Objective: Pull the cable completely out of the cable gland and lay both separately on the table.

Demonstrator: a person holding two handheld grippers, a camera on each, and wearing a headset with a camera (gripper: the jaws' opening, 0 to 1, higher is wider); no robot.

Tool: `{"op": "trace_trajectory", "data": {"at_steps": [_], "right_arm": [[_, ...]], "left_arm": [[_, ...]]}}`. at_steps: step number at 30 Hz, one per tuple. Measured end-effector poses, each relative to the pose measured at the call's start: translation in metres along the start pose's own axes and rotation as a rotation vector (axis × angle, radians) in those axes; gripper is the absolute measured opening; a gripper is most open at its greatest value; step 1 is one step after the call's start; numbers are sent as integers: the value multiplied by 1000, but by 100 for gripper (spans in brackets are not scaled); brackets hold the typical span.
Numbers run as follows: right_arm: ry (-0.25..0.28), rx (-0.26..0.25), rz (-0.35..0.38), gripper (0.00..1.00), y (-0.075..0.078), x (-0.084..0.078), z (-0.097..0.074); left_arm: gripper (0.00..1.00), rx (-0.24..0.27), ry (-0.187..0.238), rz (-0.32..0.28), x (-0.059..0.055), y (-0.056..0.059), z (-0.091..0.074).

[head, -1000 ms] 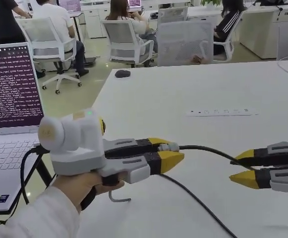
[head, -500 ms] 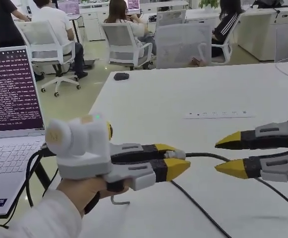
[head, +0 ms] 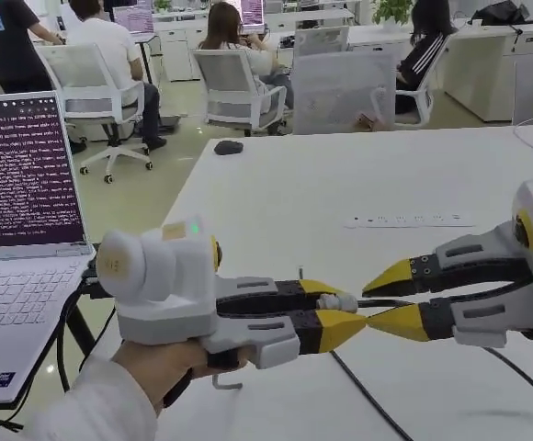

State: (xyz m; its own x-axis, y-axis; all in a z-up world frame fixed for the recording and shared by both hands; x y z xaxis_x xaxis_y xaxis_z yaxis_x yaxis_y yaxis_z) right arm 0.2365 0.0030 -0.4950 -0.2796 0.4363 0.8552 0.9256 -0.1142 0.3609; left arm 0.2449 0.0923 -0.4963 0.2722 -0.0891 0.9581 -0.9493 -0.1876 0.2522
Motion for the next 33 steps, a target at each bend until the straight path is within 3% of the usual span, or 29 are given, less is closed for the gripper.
{"op": "trace_trajectory", "data": {"at_steps": [4,17,33], "right_arm": [[-9,3,2,7,0,-3,1],[-3,-20,14,6,1,-9,-1],[-33,-95,100,6,5,-39,-25]], "left_arm": [[17,-8,-7,4,-1,1,1],[17,4,0,-8,-1,-4,-3],[17,49,7,-24,-3,-14,-21]]}}
Point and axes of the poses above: the centre of the closed fingertips' face, and the gripper's own axes: z roughly forward along the fingers, y roughly to its right, x roughly out of its top, the point moved 5 cm from there along -z, roughly backward along the fingers, and after that the axes turned 6 degrees about -z, right-handed, at the moved point
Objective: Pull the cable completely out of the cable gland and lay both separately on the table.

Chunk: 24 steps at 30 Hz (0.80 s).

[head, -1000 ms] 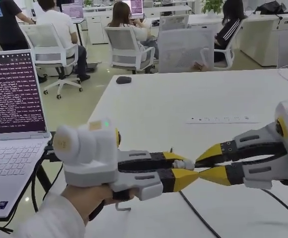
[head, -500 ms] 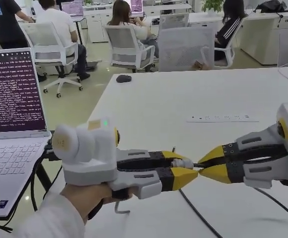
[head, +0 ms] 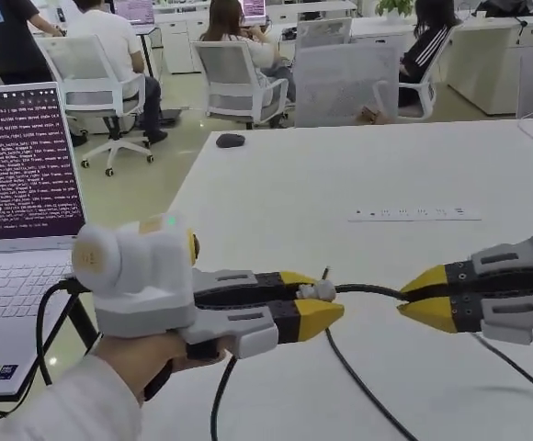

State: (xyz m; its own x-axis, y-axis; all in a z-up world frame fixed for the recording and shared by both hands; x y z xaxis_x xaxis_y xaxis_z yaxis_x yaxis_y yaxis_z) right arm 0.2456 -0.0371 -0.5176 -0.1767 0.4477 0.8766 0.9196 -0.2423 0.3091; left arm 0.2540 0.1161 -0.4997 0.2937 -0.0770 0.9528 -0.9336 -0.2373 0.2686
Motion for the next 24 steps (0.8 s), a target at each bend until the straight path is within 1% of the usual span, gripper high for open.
{"op": "trace_trajectory", "data": {"at_steps": [3,5,14,18,21,24], "right_arm": [[-21,-13,23,6,-1,-11,-5],[-25,-20,37,6,-2,-15,-7],[-28,-37,69,7,-4,-21,-11],[-28,-37,83,7,-5,-23,-10],[-43,-36,86,8,-5,-26,-9],[-55,-42,80,14,-4,-25,-9]], "left_arm": [[17,8,1,-5,0,-2,-4],[17,14,2,-7,0,-3,-6],[17,9,2,-13,1,0,-2],[17,7,-5,-3,2,2,-1],[17,2,-12,9,2,5,0],[17,2,-14,20,4,5,0]]}}
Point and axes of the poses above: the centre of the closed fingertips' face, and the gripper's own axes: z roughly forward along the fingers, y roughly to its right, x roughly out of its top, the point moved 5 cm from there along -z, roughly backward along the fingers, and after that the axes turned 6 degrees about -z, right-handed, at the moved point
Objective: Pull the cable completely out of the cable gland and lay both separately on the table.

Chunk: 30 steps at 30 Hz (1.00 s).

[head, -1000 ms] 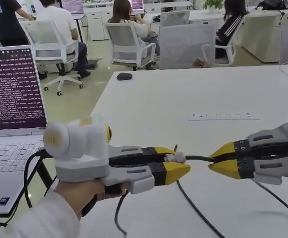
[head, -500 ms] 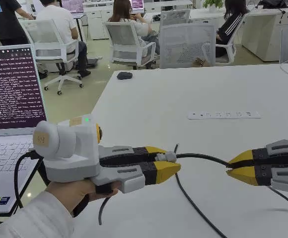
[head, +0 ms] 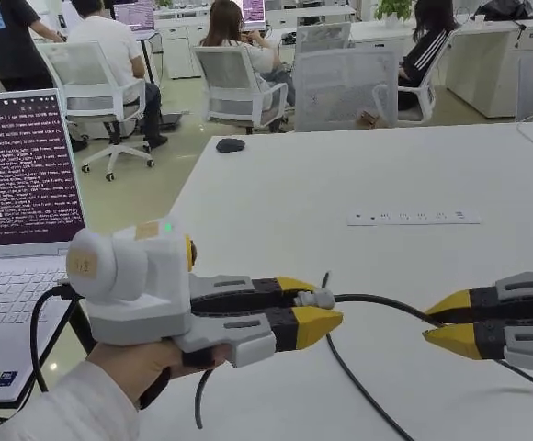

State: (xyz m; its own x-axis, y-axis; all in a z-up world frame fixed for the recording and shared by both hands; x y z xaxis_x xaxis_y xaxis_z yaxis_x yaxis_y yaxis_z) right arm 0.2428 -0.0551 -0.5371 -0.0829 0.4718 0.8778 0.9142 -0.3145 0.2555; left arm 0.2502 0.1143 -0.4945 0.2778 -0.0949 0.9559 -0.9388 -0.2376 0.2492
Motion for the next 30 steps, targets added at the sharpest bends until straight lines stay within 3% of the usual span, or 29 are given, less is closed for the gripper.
{"op": "trace_trajectory", "data": {"at_steps": [7,15,20,24,30], "right_arm": [[24,-4,-52,22,1,24,1],[82,55,-134,21,-8,58,19],[94,88,-158,17,-14,66,29],[105,117,-181,8,-20,70,32],[108,117,-180,7,-19,68,33]], "left_arm": [[17,-5,-18,18,-1,1,3],[17,-23,-34,36,-2,4,9],[17,-43,-48,53,-4,9,10],[17,-50,-59,60,-7,12,11],[17,-46,-40,38,-8,10,9]]}}
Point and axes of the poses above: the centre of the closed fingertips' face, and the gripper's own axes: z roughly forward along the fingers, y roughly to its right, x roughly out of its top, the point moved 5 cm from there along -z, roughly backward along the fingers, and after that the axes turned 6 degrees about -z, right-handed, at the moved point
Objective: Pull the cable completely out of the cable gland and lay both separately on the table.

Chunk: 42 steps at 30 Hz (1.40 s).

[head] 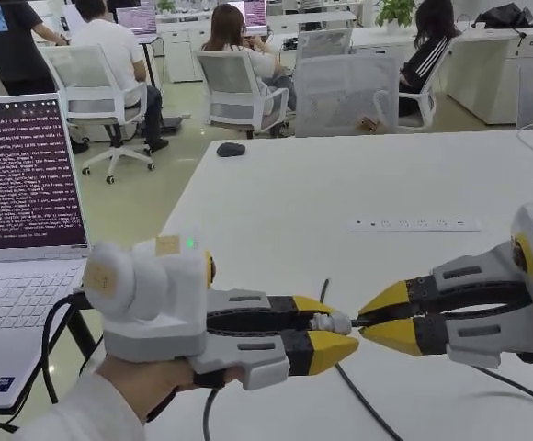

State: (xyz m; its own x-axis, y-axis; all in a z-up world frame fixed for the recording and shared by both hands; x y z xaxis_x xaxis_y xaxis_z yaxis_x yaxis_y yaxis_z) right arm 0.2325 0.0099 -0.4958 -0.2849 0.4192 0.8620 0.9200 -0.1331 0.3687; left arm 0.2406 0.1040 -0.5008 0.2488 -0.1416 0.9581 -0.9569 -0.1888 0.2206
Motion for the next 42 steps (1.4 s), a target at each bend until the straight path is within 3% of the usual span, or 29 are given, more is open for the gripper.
{"op": "trace_trajectory", "data": {"at_steps": [24,33,42], "right_arm": [[-45,-127,125,6,5,-40,-36],[-47,-134,148,6,2,-44,-34],[-74,-109,165,10,-3,-50,-31]], "left_arm": [[17,65,68,-35,8,-17,-20],[17,58,57,-25,8,-13,-16],[17,29,47,-13,6,-6,-12]]}}
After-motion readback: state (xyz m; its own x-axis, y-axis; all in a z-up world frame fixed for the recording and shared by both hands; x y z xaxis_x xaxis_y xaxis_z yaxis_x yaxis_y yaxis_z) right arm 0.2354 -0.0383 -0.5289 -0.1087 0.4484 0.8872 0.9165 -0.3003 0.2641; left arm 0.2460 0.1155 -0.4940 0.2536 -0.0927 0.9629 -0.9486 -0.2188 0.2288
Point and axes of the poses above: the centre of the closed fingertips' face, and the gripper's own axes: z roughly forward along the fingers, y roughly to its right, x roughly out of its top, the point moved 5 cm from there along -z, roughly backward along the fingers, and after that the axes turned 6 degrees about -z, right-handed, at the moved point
